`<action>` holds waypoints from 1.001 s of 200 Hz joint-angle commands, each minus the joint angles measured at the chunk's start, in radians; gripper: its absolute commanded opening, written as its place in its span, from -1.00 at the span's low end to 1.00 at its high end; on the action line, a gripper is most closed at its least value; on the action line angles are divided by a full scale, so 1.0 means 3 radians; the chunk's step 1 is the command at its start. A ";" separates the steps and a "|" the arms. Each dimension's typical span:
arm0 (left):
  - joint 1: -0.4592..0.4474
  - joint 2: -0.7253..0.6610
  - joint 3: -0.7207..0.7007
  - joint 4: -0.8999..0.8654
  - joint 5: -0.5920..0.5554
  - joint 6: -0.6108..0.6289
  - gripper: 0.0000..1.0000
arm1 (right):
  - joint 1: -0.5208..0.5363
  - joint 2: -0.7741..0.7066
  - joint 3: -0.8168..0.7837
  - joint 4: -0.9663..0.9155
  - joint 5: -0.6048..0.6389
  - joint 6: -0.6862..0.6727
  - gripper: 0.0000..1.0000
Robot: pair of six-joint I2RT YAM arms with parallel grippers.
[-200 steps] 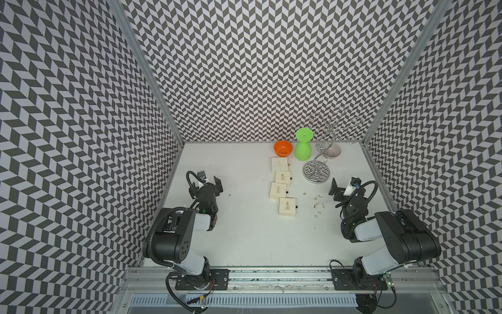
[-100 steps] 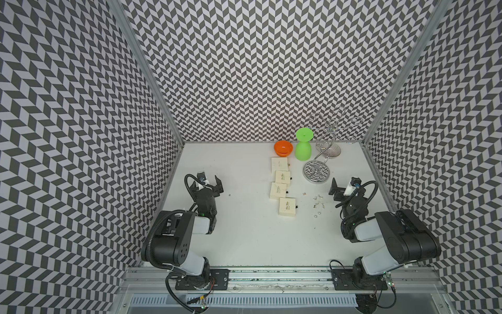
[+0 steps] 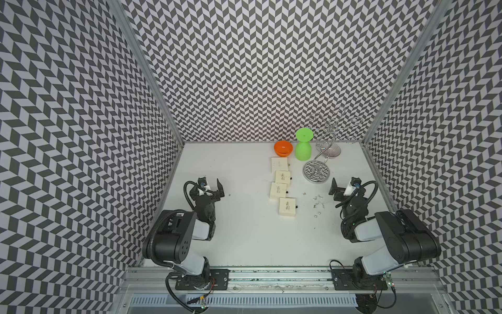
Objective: Take out the earrings from the drawer-style jewelry box
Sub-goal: Reset both arms
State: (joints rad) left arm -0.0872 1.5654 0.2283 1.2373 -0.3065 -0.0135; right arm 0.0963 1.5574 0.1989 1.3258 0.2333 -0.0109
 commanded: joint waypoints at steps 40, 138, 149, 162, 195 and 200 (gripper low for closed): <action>0.0153 0.0001 0.0060 0.0168 0.0324 -0.0051 0.99 | -0.0015 0.0024 -0.0025 0.0259 -0.0017 -0.0031 0.99; 0.0286 -0.0008 0.0154 -0.0033 0.1155 0.0111 0.99 | -0.0014 0.0026 -0.0027 0.0252 -0.0023 -0.0039 0.99; 0.0286 -0.0016 0.0140 -0.0019 0.1155 0.0112 0.99 | -0.0014 0.0021 -0.0026 0.0259 -0.0024 -0.0045 0.99; 0.0279 -0.0018 0.0124 0.0019 0.1125 0.0117 0.99 | -0.0017 0.0024 -0.0028 0.0259 -0.0026 -0.0036 0.99; 0.0271 -0.0025 0.0119 0.0017 0.1121 0.0117 0.99 | -0.0015 0.0022 -0.0028 0.0259 -0.0023 -0.0037 0.99; 0.0270 -0.0026 0.0120 0.0021 0.1114 0.0119 0.99 | -0.0014 0.0027 -0.0029 0.0259 -0.0025 -0.0033 0.99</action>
State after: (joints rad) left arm -0.0086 1.5650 0.2626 1.2308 0.0166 0.0105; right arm 0.0959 1.5574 0.1989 1.3262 0.2314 -0.0113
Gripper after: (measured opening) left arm 0.994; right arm 0.993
